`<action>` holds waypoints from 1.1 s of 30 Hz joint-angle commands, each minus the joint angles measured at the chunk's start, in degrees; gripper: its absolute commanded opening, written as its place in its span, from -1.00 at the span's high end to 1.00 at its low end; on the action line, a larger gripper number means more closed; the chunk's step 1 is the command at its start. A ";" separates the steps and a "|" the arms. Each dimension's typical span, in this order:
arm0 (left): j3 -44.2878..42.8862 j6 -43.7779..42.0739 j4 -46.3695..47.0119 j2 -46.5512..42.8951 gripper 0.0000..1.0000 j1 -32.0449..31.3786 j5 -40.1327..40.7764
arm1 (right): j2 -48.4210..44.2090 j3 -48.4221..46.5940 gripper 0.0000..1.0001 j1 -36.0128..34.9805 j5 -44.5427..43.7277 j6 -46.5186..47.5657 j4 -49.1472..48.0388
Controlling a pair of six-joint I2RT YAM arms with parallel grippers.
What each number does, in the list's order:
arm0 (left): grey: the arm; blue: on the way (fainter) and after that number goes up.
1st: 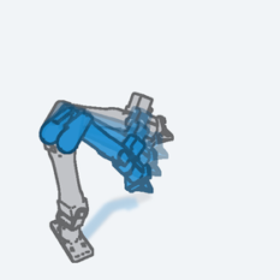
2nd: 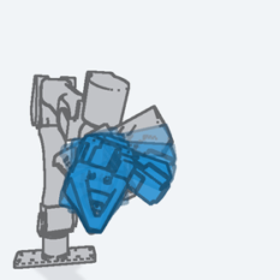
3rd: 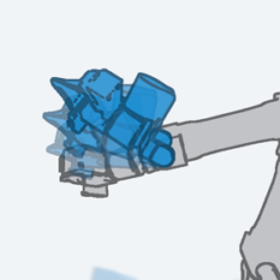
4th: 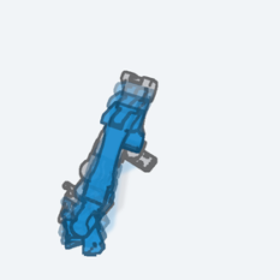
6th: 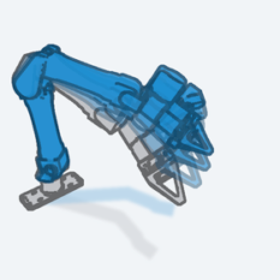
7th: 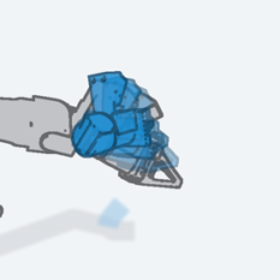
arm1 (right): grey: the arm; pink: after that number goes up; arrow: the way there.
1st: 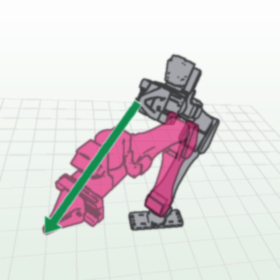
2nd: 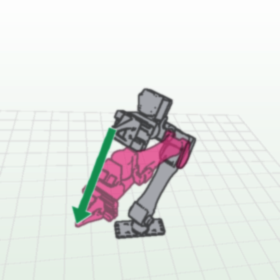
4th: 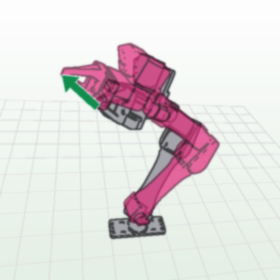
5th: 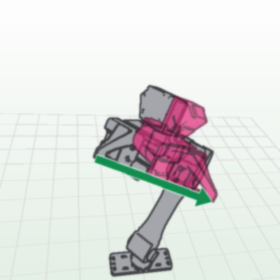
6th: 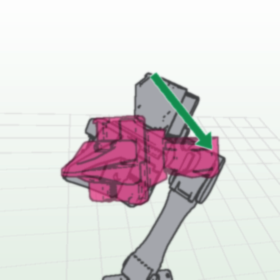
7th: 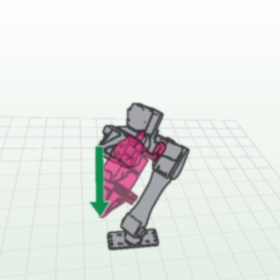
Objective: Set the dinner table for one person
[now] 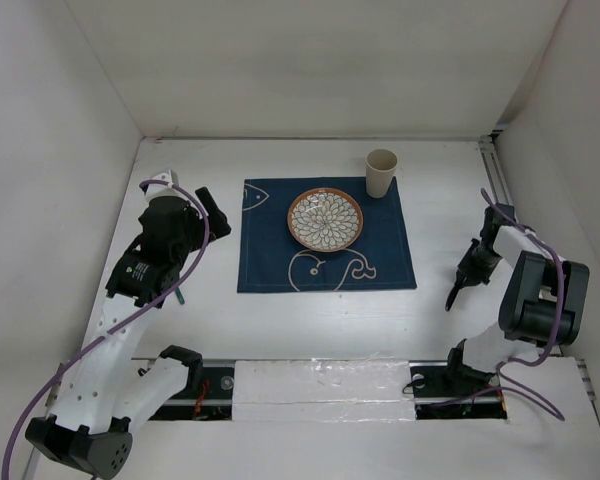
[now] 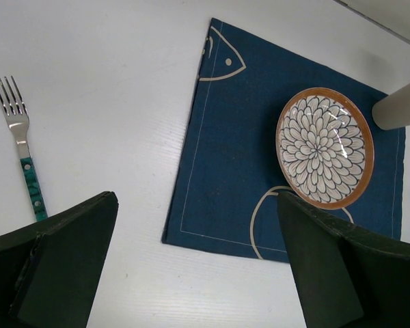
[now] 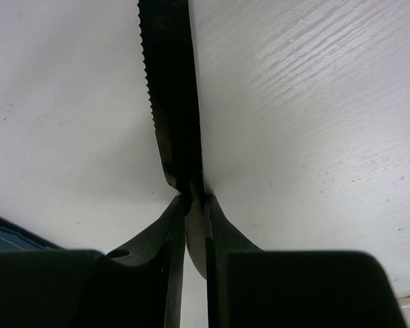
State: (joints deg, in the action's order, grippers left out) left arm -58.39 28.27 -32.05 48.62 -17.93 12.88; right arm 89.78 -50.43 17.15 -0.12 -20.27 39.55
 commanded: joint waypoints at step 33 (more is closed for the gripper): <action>0.65 0.20 1.47 -1.51 -1.00 -0.26 2.50 | 9.89 -24.62 1.00 -27.25 7.86 0.40 -4.04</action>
State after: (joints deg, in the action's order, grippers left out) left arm -58.08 28.36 -32.03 48.05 -17.93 15.40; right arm 99.57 -71.75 -9.17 9.30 -21.76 36.77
